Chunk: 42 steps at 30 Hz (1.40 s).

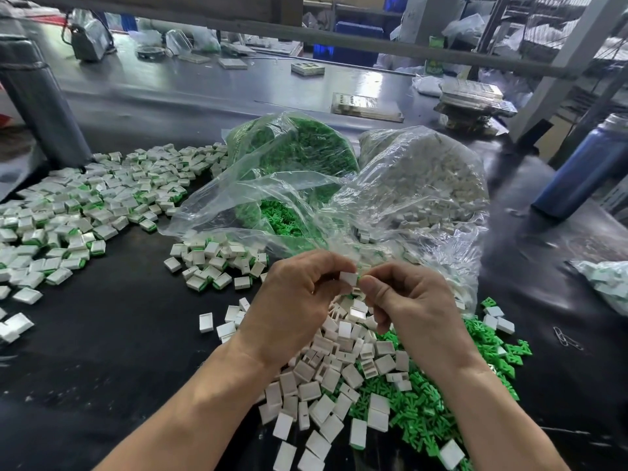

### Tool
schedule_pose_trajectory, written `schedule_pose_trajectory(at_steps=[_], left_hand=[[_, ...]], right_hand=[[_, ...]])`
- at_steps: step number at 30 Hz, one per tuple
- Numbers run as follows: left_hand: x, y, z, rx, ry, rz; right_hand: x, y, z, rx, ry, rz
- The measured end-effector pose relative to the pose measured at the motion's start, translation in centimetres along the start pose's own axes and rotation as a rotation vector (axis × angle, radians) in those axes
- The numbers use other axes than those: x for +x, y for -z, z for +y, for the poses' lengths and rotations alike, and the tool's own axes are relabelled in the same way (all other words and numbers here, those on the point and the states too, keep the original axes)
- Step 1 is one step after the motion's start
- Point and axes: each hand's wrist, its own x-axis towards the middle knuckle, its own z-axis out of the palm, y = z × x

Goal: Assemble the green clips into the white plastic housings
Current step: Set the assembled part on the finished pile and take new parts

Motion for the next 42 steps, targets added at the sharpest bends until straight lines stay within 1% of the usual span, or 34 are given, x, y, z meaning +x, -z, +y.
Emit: schedule_pose_trajectory(at_steps=[6,12,15,18,24,28,32,36,39,42], left_hand=[[0.2,0.0,-0.1,0.071,-0.07,-0.013],[0.6,0.6,-0.6,0.067,-0.108,-0.133],[0.7,0.4,-0.8,0.038,-0.109,-0.094],[0.6,0.1,-0.8,-0.028,-0.076,-0.027],[0.3,-0.5,-0.5,-0.064,-0.007,0.009],[0.5,-0.8,0.4,-0.18,0.086,0.053],[0.6,-1.0,1.0,-0.268,0.128,0.028],[0.7,-1.2,1.3,-0.302,0.137,-0.028],[0.5,-1.0,1.5,-0.375,0.144,-0.091],[0.5,-0.8,1.7,-0.436,0.166,-0.127]], right_hand=[[-0.2,0.2,-0.8,0.044,-0.065,-0.023],[-0.2,0.6,-1.3,0.007,-0.141,-0.078],[-0.2,0.4,-1.2,0.055,-0.132,-0.047],[-0.3,-0.1,-1.0,0.158,-0.137,0.018],[-0.1,0.1,-0.8,0.203,-0.178,-0.028],[-0.1,-0.9,-0.7,0.385,-0.225,-0.022],[0.2,-2.3,-0.8,0.504,-0.257,-0.004],[0.0,-2.9,-0.9,0.457,-0.236,0.034],[-0.2,-3.0,-1.3,0.418,-0.214,0.062],[-0.4,-3.0,-1.7,0.35,-0.202,0.045]])
